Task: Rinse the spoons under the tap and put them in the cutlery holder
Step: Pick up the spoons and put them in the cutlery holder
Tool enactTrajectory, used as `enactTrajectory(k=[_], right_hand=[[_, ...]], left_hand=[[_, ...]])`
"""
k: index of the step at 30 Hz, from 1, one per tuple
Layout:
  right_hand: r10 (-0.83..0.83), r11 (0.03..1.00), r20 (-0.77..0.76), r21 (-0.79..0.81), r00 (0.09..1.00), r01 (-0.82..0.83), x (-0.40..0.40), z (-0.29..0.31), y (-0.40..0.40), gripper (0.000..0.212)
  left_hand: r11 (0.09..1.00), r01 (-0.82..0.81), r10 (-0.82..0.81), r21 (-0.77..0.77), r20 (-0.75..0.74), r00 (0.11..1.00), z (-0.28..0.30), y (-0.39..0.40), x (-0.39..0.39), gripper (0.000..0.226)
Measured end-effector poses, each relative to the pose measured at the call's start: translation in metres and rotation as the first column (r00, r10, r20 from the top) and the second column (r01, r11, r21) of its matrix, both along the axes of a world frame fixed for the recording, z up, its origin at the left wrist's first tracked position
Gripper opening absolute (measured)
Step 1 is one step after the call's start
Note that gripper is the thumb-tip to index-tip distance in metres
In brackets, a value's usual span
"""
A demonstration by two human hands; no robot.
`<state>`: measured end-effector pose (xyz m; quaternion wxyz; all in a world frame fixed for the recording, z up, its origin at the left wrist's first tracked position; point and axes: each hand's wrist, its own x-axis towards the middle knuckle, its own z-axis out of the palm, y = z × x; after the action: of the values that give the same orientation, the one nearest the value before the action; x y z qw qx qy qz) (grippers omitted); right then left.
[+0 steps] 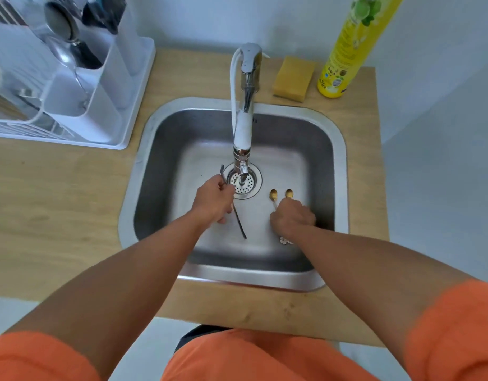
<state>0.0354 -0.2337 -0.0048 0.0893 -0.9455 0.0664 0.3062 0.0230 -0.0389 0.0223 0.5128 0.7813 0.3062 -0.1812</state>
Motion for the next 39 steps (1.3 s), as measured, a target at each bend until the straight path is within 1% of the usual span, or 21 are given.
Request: enactTrajectory(k=[2,5,8,10,12,13,17,20,22,24,26,28,32,33,35,36,39], right_hand=[[0.019,0.999,0.045,0.034,0.999,-0.02,-0.005,0.002,0.008,0.01],[0.074,0.992,0.123,0.09,0.99,-0.086,-0.013,0.005,0.025,0.009],[0.179,0.964,0.232,0.153,0.956,-0.218,-0.023,0.009,0.044,0.016],[0.233,0.932,0.308,0.199,0.922,-0.302,-0.029,0.012,0.055,0.02],[0.257,0.899,0.36,0.253,0.897,-0.359,-0.035,0.017,0.066,0.012],[0.262,0.885,0.375,0.275,0.889,-0.376,-0.036,0.019,0.072,0.01],[0.272,0.839,0.424,0.336,0.864,-0.429,-0.041,0.029,0.098,0.012],[0.274,0.797,0.455,0.385,0.847,-0.465,-0.04,0.04,0.12,0.012],[0.265,0.768,0.478,0.42,0.837,-0.484,-0.036,0.053,0.137,0.014],[0.237,0.74,0.512,0.455,0.825,-0.495,-0.029,0.072,0.155,0.014],[0.192,0.714,0.553,0.488,0.81,-0.502,-0.019,0.094,0.173,0.011],[0.155,0.69,0.588,0.511,0.794,-0.513,-0.008,0.117,0.191,0.011],[0.047,0.643,0.635,0.572,0.771,-0.51,0.017,0.164,0.216,0.007],[0.034,0.639,0.644,0.574,0.765,-0.512,0.023,0.174,0.221,0.007],[-0.006,0.62,0.656,0.595,0.755,-0.512,0.036,0.194,0.229,0.009],[-0.039,0.612,0.666,0.606,0.745,-0.509,0.043,0.202,0.233,0.011],[-0.129,0.616,0.695,0.615,0.708,-0.492,0.063,0.227,0.244,0.013]], left_hand=[[0.999,-0.033,0.031,0.025,0.065,0.997,0.013,0.015,-0.001,0.016],[0.991,-0.041,0.017,0.129,0.185,0.983,0.033,0.038,-0.006,0.01],[0.969,-0.067,-0.014,0.237,0.325,0.946,0.057,0.06,-0.013,0.014],[0.96,-0.115,0.004,0.256,0.396,0.918,0.075,0.075,-0.016,0.013],[0.94,-0.19,0.042,0.285,0.455,0.89,0.096,0.091,-0.019,0.008],[0.926,-0.228,0.056,0.301,0.488,0.871,0.107,0.1,-0.02,0.008],[0.876,-0.32,0.021,0.361,0.633,0.774,0.153,0.132,-0.022,0.012],[0.835,-0.4,-0.013,0.377,0.741,0.671,0.19,0.161,-0.014,0.013],[0.809,-0.459,-0.017,0.366,0.796,0.605,0.214,0.18,-0.005,0.016],[0.789,-0.522,0.016,0.323,0.839,0.544,0.233,0.195,0.002,0.02],[0.773,-0.563,0.044,0.292,0.861,0.507,0.241,0.206,0.009,0.02],[0.764,-0.579,0.065,0.284,0.859,0.508,0.241,0.214,0.014,0.016],[0.755,-0.571,0.073,0.323,0.823,0.563,0.221,0.226,0.017,0.005],[0.748,-0.566,0.066,0.345,0.811,0.581,0.213,0.228,0.017,0.007],[0.722,-0.55,0.04,0.419,0.769,0.638,0.197,0.231,0.015,0.014],[0.701,-0.536,0.029,0.47,0.733,0.68,0.19,0.233,0.014,0.016],[0.647,-0.469,0.054,0.601,0.578,0.814,0.175,0.233,0.009,0.01]])
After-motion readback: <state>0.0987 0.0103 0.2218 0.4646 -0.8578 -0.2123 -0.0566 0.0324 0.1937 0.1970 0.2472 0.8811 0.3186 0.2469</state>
